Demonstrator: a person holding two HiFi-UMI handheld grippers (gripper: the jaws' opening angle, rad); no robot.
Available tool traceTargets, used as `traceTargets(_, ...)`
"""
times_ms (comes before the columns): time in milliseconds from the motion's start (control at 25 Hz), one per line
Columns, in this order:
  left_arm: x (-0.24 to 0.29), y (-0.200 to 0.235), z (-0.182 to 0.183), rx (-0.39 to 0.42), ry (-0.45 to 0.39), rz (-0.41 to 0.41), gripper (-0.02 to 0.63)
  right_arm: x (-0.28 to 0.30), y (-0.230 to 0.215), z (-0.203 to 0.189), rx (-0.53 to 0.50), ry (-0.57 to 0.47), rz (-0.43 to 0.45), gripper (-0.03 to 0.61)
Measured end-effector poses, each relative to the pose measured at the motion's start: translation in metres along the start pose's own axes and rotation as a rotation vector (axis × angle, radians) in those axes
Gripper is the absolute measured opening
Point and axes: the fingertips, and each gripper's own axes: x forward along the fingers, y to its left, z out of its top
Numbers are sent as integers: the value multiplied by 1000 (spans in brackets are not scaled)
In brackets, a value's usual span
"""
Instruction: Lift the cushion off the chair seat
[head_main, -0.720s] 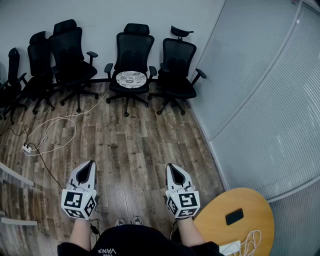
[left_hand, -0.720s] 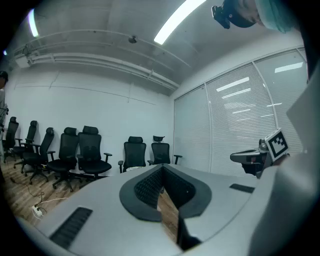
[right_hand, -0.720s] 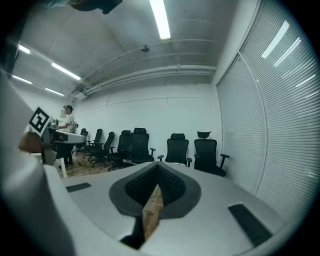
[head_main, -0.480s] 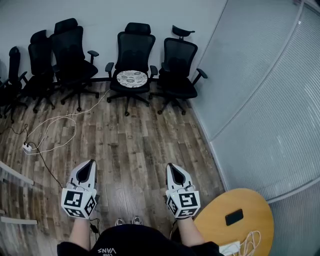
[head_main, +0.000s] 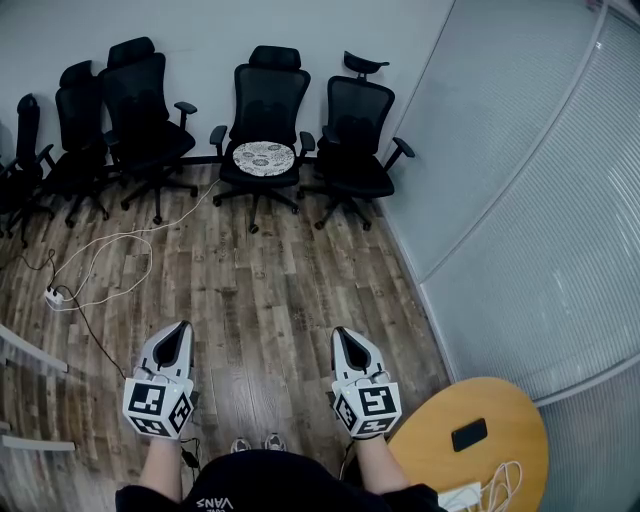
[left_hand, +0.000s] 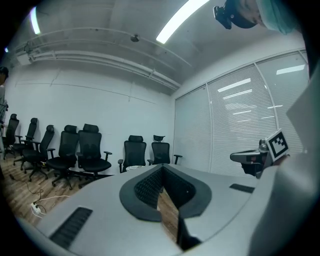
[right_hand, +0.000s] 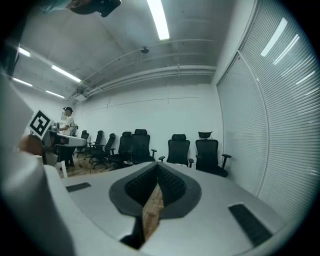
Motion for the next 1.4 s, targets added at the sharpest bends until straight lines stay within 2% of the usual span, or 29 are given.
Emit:
traceTargets(600,-9,21,0,-1,4,-38,11,1,23,9,13,-25,-32,17)
traceTargets(920,-13,36,-7,-7,6,-53,11,1,40,1,22,-14,-44,17)
traceTargets(1400,42,42,-7,-13,26,-38,11,48,4,-3,28,10,-37,17)
